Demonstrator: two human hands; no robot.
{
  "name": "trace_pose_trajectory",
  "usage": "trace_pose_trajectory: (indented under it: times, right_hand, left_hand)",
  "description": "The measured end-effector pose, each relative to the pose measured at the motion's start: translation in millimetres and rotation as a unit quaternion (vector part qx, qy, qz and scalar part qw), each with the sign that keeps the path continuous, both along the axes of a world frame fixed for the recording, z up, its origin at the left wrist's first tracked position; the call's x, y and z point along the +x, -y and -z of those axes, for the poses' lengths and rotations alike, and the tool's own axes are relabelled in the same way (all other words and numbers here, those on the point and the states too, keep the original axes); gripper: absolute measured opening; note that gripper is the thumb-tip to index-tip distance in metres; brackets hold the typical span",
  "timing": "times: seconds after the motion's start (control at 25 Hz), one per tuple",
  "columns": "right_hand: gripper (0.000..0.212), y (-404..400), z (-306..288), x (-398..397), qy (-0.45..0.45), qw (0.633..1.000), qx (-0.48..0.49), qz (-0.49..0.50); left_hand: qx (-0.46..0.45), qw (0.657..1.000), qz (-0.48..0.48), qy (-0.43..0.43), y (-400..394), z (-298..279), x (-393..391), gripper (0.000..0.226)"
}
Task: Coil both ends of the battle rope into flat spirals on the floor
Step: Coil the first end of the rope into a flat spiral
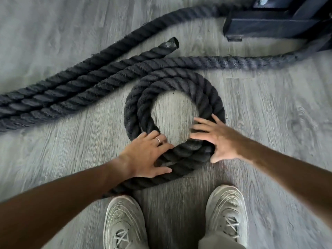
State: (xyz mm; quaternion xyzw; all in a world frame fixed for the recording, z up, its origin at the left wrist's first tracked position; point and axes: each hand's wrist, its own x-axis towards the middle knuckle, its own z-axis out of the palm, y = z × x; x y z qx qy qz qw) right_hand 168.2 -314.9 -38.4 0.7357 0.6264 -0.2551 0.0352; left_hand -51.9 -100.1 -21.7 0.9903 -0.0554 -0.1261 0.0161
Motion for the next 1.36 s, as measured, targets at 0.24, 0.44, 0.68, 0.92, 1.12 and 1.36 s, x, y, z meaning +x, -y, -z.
trace_pose_trajectory:
  times: [0.24,0.44,0.68,0.92,1.12,1.36]
  right_hand:
    - [0.109,-9,-31,42,0.160,0.983,-0.083,0.018]
    - [0.142,-25,-13,-95,0.056,0.985,-0.089,0.135]
    - [0.097,-7,-1,-68,-0.011,0.992,0.021,0.126]
    - [0.084,-29,-28,28,0.115,0.993,0.023,-0.022]
    - [0.062,-66,-28,-18,0.108,0.980,0.072,0.148]
    - [0.086,-30,-15,-111,-0.108,0.937,0.082,0.323]
  left_hand:
    - [0.095,0.988,0.005,-0.122,-79,-5,63,0.123]
    - [0.135,0.987,-0.006,-0.088,-66,9,65,0.116]
    - [0.102,0.993,-0.025,-0.047,-43,2,45,0.113]
    - [0.039,0.988,-0.146,-0.033,26,12,13,0.115]
    - [0.032,0.983,-0.179,-0.037,16,19,6,0.117]
    - [-0.085,0.970,-0.217,-0.075,10,21,10,0.109]
